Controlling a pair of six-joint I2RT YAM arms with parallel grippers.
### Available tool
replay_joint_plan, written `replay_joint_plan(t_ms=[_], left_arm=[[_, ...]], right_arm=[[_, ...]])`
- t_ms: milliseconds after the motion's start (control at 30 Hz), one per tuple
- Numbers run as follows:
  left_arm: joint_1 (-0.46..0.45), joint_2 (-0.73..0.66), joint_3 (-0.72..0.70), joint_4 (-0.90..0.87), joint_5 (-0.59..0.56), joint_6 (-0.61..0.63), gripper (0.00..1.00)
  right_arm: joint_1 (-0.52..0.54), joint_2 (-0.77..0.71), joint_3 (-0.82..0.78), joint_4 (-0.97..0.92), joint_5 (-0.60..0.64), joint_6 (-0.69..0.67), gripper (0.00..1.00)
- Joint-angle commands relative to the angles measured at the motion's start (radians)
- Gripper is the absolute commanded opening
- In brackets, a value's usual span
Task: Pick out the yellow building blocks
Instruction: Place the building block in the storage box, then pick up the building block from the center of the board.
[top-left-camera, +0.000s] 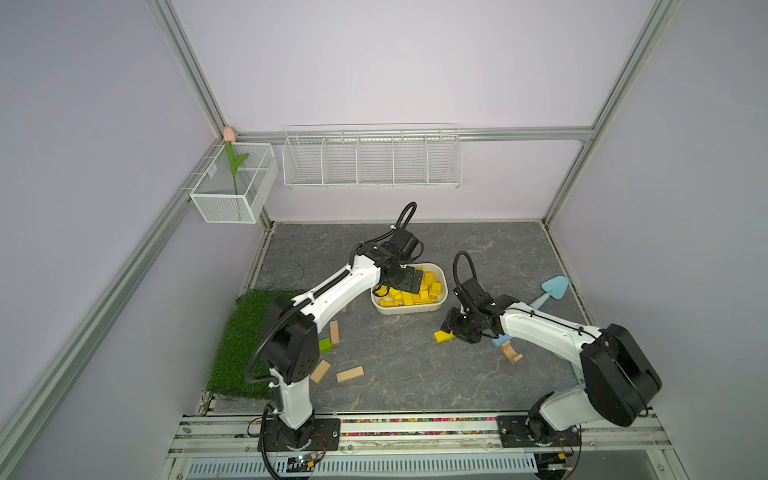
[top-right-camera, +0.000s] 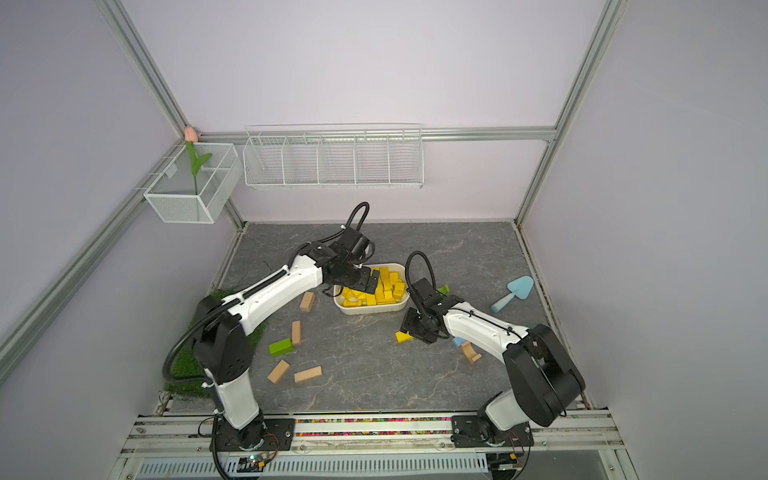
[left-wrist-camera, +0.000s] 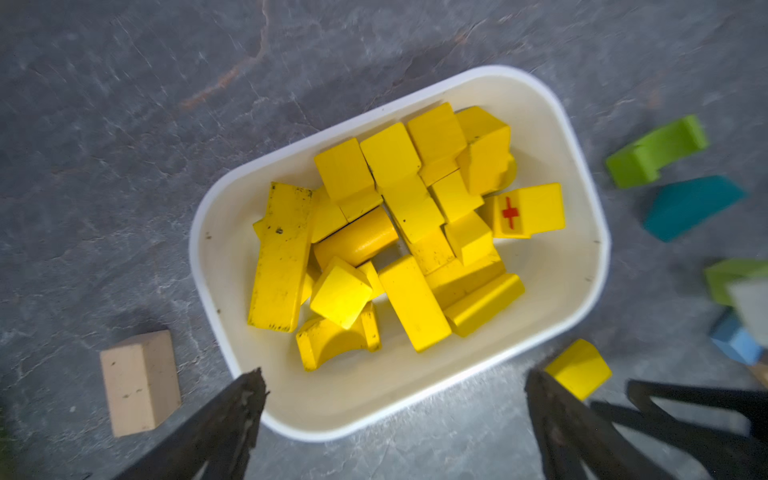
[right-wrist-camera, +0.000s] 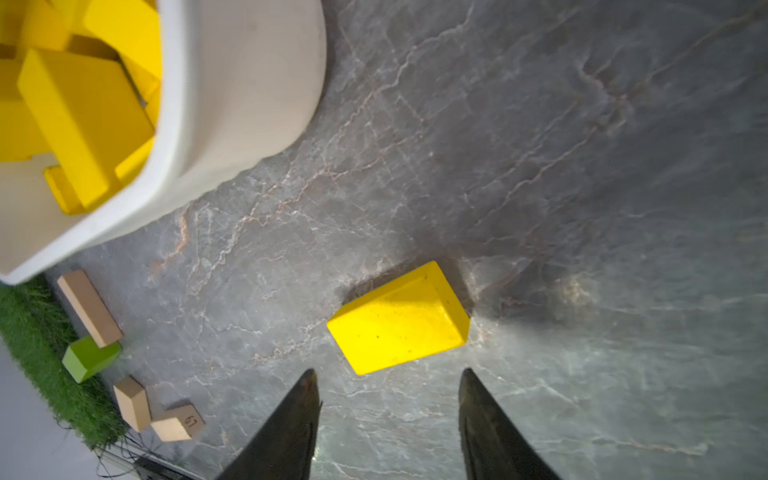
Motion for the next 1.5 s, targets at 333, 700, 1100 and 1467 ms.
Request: replay_joint_plan(t_ms=[333,700,1100,1467], left_arm=[[-0.001,-0.788,-0.716,0.413,-0.015,-0.118,1.0],[0.001,-1.23,-0.939,0.359,-0.166,-0.159,1.0],[0.001,-1.372,-0.819,0.206,-0.158,-0.173,0.99],[0.001,-1.345,-0.725,0.158,-0.249,-0.129,1.0]], right_arm=[[-0.006,0.183,0.255,-0.378,0.117,0.221,0.54],[0.004,0.278,0.212,-0.255,0.026,0.274,0.53],[0.05,0.318,0.204,-0.227,0.038,0.273,0.31],[0.051,0.125,0.473,-0.377,0.189,0.092,0.28]])
